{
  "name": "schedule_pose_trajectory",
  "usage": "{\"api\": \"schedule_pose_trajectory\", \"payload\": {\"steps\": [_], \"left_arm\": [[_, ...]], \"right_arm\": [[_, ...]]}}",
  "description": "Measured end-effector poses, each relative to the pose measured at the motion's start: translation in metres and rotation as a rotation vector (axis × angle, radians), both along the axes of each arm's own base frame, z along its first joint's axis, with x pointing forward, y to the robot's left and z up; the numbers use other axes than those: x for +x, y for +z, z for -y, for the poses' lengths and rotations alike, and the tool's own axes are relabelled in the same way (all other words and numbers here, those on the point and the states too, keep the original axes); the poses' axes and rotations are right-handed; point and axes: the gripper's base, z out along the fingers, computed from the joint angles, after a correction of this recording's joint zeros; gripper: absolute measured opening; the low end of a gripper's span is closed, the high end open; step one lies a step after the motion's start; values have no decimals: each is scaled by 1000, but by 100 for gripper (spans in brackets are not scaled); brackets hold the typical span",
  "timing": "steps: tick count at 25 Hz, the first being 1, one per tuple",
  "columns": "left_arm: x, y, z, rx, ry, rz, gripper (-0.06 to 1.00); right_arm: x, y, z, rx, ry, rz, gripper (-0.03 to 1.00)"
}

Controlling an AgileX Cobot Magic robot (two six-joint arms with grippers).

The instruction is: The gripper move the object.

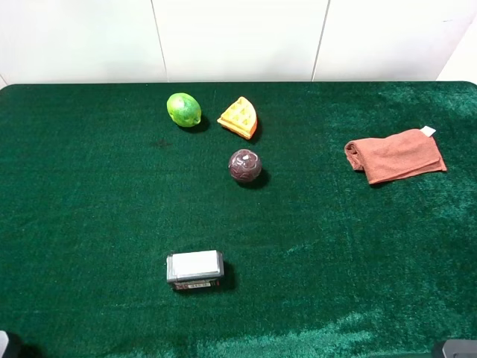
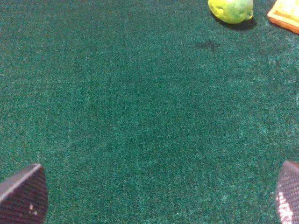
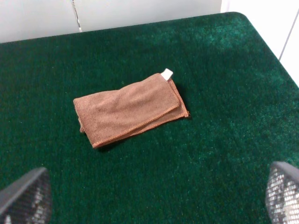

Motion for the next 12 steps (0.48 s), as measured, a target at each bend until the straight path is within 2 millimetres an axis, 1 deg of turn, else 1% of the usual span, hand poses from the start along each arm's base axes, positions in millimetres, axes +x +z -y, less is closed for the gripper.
{"api": "schedule_pose_trajectory", "payload": {"steps": [12], "left_arm": [[0,0,0,0,0,0,99]], "right_arm": [[0,0,0,0,0,0,70]]}}
